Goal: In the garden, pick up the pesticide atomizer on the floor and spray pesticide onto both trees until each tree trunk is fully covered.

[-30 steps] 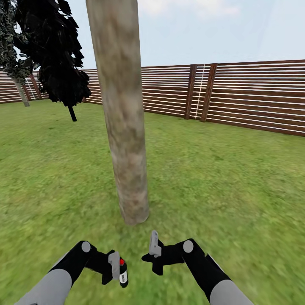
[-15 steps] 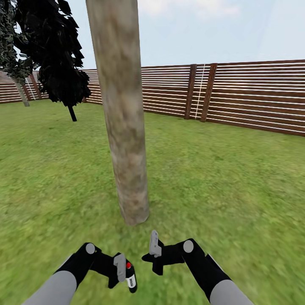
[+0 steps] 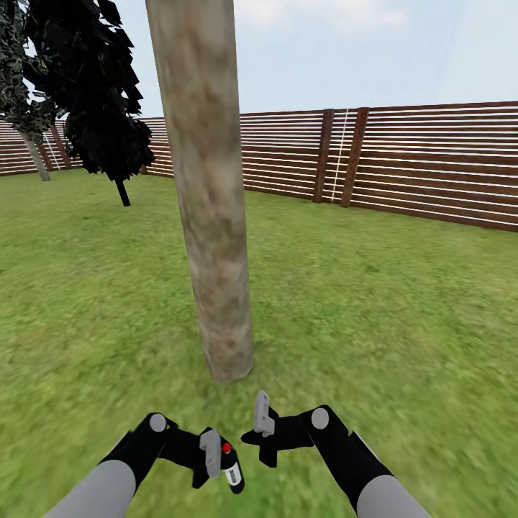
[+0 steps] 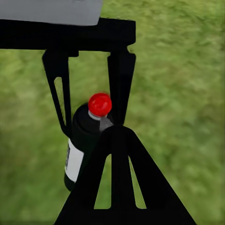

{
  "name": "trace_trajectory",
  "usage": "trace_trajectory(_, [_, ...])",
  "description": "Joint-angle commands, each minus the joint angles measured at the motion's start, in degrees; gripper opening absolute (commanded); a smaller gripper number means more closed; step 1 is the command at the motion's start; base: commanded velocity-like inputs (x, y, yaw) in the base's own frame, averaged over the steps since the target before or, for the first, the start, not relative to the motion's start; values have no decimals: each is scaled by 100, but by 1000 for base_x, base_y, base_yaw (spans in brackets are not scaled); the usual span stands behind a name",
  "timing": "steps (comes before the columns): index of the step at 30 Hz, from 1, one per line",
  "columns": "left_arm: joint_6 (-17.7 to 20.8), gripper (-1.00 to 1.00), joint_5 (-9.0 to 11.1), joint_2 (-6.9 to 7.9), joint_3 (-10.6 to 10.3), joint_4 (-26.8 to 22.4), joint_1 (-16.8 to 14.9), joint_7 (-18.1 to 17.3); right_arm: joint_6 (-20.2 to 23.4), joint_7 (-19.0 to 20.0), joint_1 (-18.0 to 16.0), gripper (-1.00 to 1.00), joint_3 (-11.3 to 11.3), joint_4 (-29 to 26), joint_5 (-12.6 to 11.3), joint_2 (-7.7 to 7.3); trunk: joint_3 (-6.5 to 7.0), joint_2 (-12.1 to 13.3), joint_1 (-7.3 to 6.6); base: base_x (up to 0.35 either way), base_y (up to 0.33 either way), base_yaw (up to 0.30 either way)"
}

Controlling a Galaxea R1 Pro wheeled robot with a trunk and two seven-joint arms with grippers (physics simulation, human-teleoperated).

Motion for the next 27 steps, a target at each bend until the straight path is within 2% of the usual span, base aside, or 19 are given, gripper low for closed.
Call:
trace_trajectory(1, [-36, -100, -47, -16, 47, -6, -3, -24, -51, 2, -1, -100, -6, -6, 60, 0, -5, -2, -1, 0, 0, 0])
trace_trajectory(11, [-201, -100, -46, -49, 37, -6, -3, -157, -51, -6, -1, -100, -6, -6, 65, -15, -5, -2, -1, 0, 0, 0])
trace_trajectory(27, [-230, -100, 26, -112, 37, -6, -12, -176, -51, -15, 0, -100, -6, -6, 65, -15, -5, -2, -1, 0, 0, 0])
